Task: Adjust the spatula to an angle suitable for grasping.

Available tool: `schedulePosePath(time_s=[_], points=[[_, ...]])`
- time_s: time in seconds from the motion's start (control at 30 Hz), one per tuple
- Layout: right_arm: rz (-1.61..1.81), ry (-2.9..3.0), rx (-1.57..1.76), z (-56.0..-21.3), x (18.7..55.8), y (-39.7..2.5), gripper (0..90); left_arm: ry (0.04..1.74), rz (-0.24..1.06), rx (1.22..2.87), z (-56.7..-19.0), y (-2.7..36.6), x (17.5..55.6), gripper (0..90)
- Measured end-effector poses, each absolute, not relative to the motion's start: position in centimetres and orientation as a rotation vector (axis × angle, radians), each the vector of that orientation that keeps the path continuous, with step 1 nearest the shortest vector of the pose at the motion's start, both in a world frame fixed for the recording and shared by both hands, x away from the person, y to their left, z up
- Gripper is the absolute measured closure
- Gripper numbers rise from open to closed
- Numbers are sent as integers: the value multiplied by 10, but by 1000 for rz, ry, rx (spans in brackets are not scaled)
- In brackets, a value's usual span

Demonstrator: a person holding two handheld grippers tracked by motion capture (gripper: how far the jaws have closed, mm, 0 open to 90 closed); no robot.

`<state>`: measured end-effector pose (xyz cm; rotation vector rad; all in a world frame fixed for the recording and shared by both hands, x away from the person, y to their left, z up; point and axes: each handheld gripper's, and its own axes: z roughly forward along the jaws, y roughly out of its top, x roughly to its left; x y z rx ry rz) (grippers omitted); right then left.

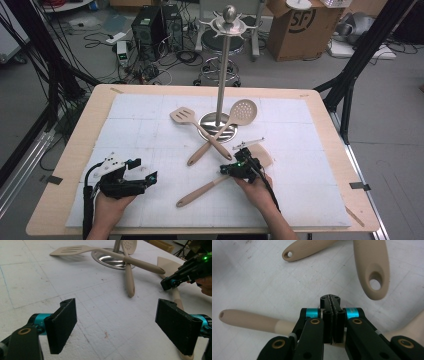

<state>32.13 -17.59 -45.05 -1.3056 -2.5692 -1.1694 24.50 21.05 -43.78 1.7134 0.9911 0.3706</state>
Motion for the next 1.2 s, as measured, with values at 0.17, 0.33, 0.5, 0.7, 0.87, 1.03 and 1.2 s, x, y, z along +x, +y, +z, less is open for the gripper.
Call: schedulePosePath(time_s=[0.17, 0.33, 0.5, 0.7, 0.87, 1.03, 1.2], points=[[-1183, -2554, -1303, -450, 321, -181, 900, 991, 376, 1719, -438, 211, 245, 182], [-1171, -2565, -1314, -451, 323, -185, 900, 993, 383, 1714, -437, 214, 242, 182], [-1152, -2578, -1353, -451, 323, -198, 900, 1012, 386, 1700, -438, 219, 241, 182], [-1157, -2574, -1417, -452, 324, -222, 900, 1014, 388, 1706, -439, 219, 240, 182], [-1156, -2573, -1454, -452, 323, -236, 900, 1016, 387, 1711, -440, 218, 240, 182], [-1173, -2575, -1477, -452, 321, -248, 900, 1017, 386, 1720, -441, 217, 241, 183], [-1185, -2566, -1523, -453, 319, -260, 900, 1014, 385, 1722, -441, 217, 241, 183]])
